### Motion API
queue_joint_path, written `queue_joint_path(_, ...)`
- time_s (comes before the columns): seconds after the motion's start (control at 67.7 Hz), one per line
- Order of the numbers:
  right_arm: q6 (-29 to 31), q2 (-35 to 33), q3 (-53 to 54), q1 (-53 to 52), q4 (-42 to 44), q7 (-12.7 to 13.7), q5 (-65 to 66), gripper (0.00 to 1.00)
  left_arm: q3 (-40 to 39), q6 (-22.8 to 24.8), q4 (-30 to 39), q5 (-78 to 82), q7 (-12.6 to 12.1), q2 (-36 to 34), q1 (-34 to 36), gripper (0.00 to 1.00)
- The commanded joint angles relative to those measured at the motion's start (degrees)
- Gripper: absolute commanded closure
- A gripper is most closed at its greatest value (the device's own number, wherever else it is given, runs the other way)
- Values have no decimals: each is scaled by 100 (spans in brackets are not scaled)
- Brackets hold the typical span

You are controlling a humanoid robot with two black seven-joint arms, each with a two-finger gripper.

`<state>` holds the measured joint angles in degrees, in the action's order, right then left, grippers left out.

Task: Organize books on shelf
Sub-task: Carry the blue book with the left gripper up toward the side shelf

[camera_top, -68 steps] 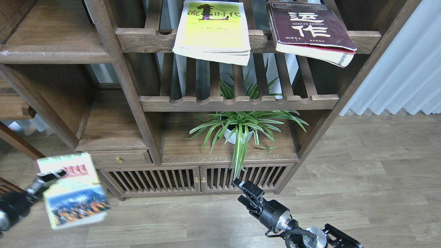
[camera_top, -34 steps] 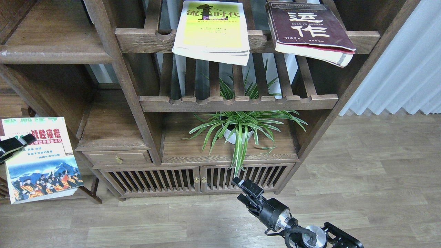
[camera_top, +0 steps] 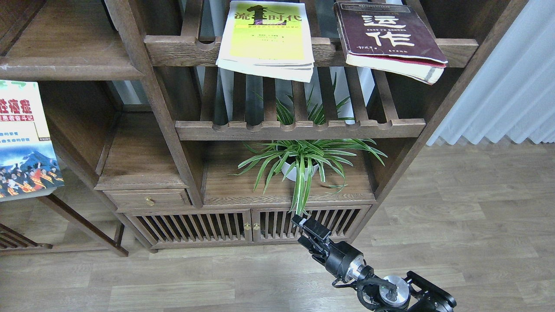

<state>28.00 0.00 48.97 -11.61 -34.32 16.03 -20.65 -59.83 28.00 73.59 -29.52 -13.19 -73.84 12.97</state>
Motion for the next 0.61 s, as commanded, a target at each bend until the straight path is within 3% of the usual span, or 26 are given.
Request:
queue_joint_path(0.0, 0, 0, -1, -26, 4, -73, 0, 1, 7, 0, -2, -9, 9, -122, 293, 97)
queue_joint_path(0.369, 0, 0, -1, -35, -4, -91, 0, 1, 508, 0, -345, -27, 18, -210, 1365, 98)
queue_joint_path(0.591, 0, 0, 8, -43, -13, -100, 0, 1, 1624, 0, -846, -36, 9, -70, 2798, 98)
